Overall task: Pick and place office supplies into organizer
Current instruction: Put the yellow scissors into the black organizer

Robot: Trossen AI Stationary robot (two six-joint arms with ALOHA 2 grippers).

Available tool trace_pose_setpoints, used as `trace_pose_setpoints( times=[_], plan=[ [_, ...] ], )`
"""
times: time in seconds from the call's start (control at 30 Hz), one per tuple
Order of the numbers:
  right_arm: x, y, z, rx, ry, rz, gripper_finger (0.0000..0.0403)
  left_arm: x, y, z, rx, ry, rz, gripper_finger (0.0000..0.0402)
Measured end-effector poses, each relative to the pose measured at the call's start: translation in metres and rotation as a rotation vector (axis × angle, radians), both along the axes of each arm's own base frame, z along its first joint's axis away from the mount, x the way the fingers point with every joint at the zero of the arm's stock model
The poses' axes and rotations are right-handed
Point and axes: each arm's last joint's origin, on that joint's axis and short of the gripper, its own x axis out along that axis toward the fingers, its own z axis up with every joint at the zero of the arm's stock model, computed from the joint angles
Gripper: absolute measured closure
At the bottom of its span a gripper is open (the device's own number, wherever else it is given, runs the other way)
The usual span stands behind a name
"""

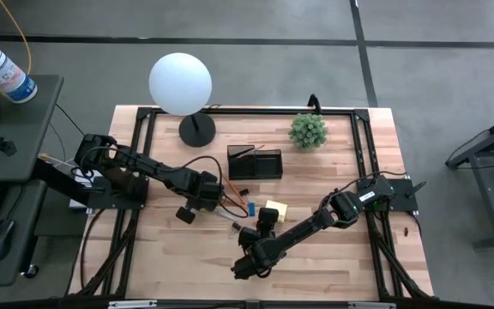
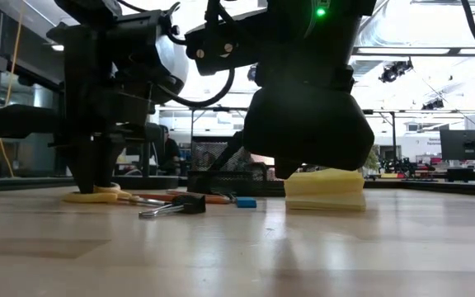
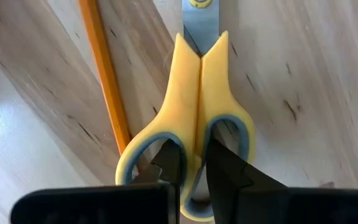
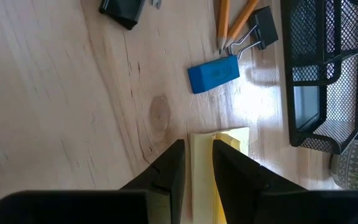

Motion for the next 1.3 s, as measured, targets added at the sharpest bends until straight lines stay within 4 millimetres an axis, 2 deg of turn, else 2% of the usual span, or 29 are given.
trace_pose_setpoints(
  times=[0.23, 0.53, 0.93, 1.1, 1.3],
  plan=[
    [0.0, 0.0, 0.0, -0.007, -0.002, 0.002, 0.0325, 0.0, 0.0, 0.001, 0.002, 0.018, 0.025, 0.0364],
    [-0.008, 0.006, 0.001, -0.026, 0.009, -0.018, 0.0325, 0.01, 0.002, 0.024, 0.062, 0.052, 0.049, 0.038],
    [-0.028, 0.035, 0.007, -0.034, -0.062, -0.028, 0.0325, 0.016, 0.005, 0.055, 0.177, 0.118, 0.062, 0.038],
    [-0.03, 0.037, 0.007, -0.034, -0.076, -0.035, 0.0325, 0.02, 0.007, 0.076, 0.261, 0.142, 0.067, 0.038],
    [-0.029, 0.037, 0.008, -0.043, -0.095, -0.042, 0.0325, 0.027, 0.011, 0.113, 0.38, 0.121, 0.071, 0.0379]
  ],
)
